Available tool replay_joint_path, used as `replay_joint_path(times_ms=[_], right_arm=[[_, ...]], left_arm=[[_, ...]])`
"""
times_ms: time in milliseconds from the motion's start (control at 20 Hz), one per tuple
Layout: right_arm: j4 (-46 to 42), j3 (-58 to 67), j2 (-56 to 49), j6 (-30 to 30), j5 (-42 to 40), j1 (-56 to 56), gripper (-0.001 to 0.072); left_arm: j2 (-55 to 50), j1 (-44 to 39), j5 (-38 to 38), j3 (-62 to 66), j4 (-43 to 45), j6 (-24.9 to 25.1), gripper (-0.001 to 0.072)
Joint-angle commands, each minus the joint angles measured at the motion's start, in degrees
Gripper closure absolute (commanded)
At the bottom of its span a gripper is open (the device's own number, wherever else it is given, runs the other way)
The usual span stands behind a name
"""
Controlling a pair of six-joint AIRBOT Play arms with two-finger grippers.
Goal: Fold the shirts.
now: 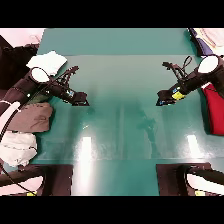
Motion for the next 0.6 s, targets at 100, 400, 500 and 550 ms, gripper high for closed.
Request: replay_joint_path(times_ms=[100, 400, 500, 550], right_arm=[[0.1, 0.0, 0.0, 0.1, 0.3, 0.1, 0.0693], [0.1, 0.0, 0.0, 0.1, 0.3, 0.1, 0.0692], [0.1, 0.0, 0.0, 0.1, 0.3, 0.1, 0.0692], [0.1, 0.0, 0.0, 0.1, 0.3, 0.1, 0.0692]], left_arm=[[0.0, 0.0, 0.0, 0.1, 0.0, 0.0, 0.0683], [0.0, 0.0, 0.0, 0.1, 0.0, 0.0, 0.0683], [0.0, 0.0, 1.5, 0.1, -0.8, -0.3, 0.0683], [0.0, 0.0, 2.4, 0.1, -2.0, -0.4, 0.0683]])
